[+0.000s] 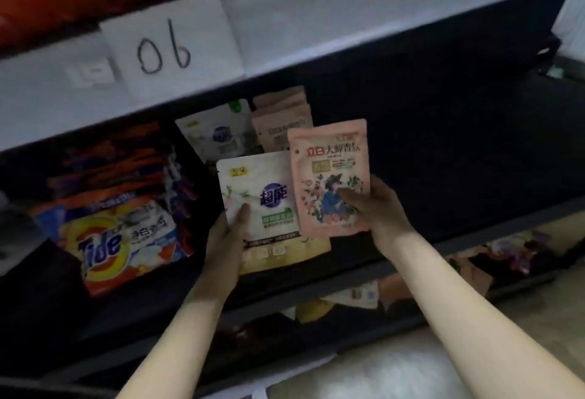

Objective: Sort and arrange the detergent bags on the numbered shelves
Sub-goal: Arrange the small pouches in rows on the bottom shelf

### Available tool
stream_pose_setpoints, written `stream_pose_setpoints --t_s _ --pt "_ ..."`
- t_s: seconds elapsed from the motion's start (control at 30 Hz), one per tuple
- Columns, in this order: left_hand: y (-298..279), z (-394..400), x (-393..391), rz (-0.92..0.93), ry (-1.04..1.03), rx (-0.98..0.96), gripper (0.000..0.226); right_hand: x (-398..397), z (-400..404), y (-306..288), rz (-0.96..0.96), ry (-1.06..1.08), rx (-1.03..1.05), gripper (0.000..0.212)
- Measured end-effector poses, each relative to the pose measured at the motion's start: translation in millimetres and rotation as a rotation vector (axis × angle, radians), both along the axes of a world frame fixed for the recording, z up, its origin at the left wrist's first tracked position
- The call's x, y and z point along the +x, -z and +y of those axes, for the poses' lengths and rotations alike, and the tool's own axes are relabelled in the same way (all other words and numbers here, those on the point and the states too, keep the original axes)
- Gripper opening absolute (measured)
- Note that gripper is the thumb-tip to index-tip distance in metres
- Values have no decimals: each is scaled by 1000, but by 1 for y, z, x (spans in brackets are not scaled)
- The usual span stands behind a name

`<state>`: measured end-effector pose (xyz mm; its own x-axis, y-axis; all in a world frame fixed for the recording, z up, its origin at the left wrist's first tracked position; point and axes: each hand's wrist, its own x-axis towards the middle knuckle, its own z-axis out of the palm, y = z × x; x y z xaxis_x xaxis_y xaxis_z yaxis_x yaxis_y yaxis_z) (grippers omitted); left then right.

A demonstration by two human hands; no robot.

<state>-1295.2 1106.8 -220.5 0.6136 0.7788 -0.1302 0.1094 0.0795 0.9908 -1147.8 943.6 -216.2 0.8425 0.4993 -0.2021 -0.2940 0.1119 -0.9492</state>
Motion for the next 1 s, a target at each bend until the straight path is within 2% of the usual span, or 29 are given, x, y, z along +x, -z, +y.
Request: stream_pose_setpoints --t_s 0.23,0.4,0.57,0.7,0.77,0.87,1.0 --pt "50 75 20 -158 -147 154 26 60 82 42 -161 -50 167 20" --pt "61 98 13 -230 -173 250 22 71 108 64 -138 -69 279 25" --pt "58 114 4 -238 -156 279 25 71 114 68 -236 -123 231 29" --pt "53 126 16 -223 -221 116 18 70 114 68 -256 -132 182 26" --pt "46 129 28 -200 -293 84 22 69 113 69 -276 -132 146 29" --pt "35 125 45 -221 -389 147 38 68 113 69 -284 -116 108 37" --pt "26 128 68 -351 -428 197 28 70 115 67 -267 -94 94 44"
